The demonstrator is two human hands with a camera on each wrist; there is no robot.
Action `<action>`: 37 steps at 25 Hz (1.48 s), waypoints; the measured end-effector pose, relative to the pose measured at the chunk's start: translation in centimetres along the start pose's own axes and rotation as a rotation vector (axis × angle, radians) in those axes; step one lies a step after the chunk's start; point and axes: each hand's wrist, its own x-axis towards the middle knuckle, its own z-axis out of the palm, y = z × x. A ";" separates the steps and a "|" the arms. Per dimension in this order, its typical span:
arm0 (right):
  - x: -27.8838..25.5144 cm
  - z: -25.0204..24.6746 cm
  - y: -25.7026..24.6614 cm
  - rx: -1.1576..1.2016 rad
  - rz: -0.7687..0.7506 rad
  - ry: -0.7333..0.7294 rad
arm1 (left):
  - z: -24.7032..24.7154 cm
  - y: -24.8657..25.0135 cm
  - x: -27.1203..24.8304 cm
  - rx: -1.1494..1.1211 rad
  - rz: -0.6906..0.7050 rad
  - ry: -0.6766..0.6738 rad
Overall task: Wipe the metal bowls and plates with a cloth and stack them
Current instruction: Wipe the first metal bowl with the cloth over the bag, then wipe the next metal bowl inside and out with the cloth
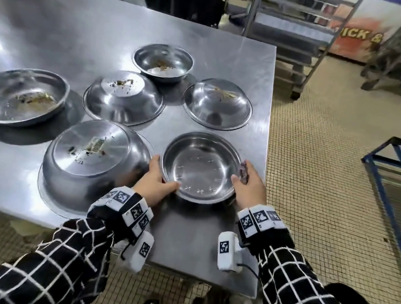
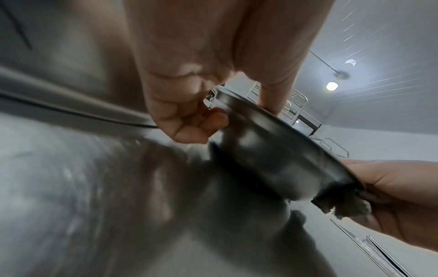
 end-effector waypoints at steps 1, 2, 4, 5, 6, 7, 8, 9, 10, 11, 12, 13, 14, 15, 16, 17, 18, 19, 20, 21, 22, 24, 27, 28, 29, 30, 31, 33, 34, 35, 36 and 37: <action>0.4 0.1 -0.1 -0.002 0.002 0.008 | -0.1 -0.2 0.5 0.000 0.003 0.003; 0.5 0.1 -0.2 -0.003 0.003 0.006 | -0.1 -0.1 0.7 0.003 -0.002 -0.002; 0.8 -0.2 -0.4 -0.054 -0.002 -0.026 | 0.0 0.2 0.9 0.012 0.007 -0.001; 1.0 -0.6 -0.5 -0.121 -0.017 -0.034 | -0.1 0.7 0.7 0.031 0.016 -0.007; 1.2 -1.2 -0.8 -0.193 -0.053 -0.026 | -0.3 1.2 0.5 0.054 0.022 -0.009; 1.4 -2.0 -1.1 -0.238 -0.090 -0.001 | -0.5 1.4 0.5 0.088 0.021 -0.013; 1.4 -2.8 -1.8 -0.255 -0.130 0.022 | -0.9 1.7 0.5 0.137 0.020 -0.016; 1.6 -3.6 -2.5 -0.257 -0.161 0.039 | -1.3 2.2 0.4 0.198 0.012 -0.019; 1.9 -4.3 -3.4 -0.235 -0.200 0.051 | -1.7 3.0 0.2 0.264 0.018 -0.011; 2.8 -4.8 -4.5 -0.196 -0.239 0.055 | -2.2 4.0 0.4 0.315 0.037 0.004; 3.6 -5.0 -5.4 -0.142 -0.279 0.042 | -2.8 5.1 0.4 0.338 0.054 0.013; 4.9 -4.7 -6.0 -0.087 -0.312 0.027 | -3.5 6.3 0.4 0.345 0.066 0.033; 6.0 -4.4 -7.2 -0.034 -0.352 0.004 | -4.4 7.5 0.8 0.352 0.089 0.052; 7.2 -3.8 -7.8 -0.009 -0.371 -0.015 | -5.2 8.7 1.2 0.361 0.103 0.059; 8.3 -3.0 -8.9 0.020 -0.383 -0.031 | -6.4 9.9 1.8 0.377 0.104 0.073; 9.1 -2.1 -10.3 0.044 -0.379 -0.037 | -7.8 11.0 2.9 0.394 0.098 0.093; 10.1 -1.2 -11.7 0.068 -0.373 -0.037 | -9.3 11.9 4.2 0.406 0.089 0.115; 11.1 -0.1 -13.1 0.075 -0.371 -0.029 | -10.9 12.7 5.7 0.422 0.079 0.145; 12.3 1.0 -14.4 0.083 -0.367 -0.016 | -12.6 13.3 7.4 0.446 0.068 0.180; 13.3 2.1 -15.7 0.088 -0.365 -0.014 | -14.2 13.7 9.2 0.479 0.054 0.218; 14.5 3.1 -16.8 0.083 -0.364 -0.016 | -15.8 14.1 11.0 0.507 0.036 0.241; 16.8 5.0 -18.5 0.023 -0.342 -0.038 | -18.4 14.3 14.1 0.538 0.009 0.253; 20.7 8.1 -21.1 -0.039 -0.290 -0.066 | -21.8 13.6 19.2 0.572 -0.013 0.234; 22.2 9.1 -21.7 -0.061 -0.254 -0.067 | -22.7 13.2 21.1 0.596 -0.032 0.217; 23.5 10.1 -22.4 -0.077 -0.213 -0.066 | -23.5 12.8 22.9 0.620 -0.062 0.196; 24.9 11.1 -23.0 -0.092 -0.166 -0.069 | -24.3 12.4 24.8 0.641 -0.089 0.173; 26.0 12.1 -23.5 -0.103 -0.124 -0.071 | -24.9 12.0 26.5 0.656 -0.114 0.147; 27.7 13.6 -23.8 -0.108 -0.063 -0.089 | -25.6 11.1 29.6 0.677 -0.153 0.108; 28.5 14.3 -23.8 -0.099 -0.043 -0.096 | -25.8 10.6 31.0 0.682 -0.167 0.091; 29.3 15.1 -23.6 -0.103 -0.018 -0.104 | -25.8 10.2 32.5 0.679 -0.183 0.073; 30.2 15.8 -23.4 -0.109 -0.003 -0.112 | -25.7 9.8 34.0 0.676 -0.194 0.054; 31.0 16.4 -23.2 -0.125 0.012 -0.121 | -25.5 9.3 35.3 0.671 -0.211 0.030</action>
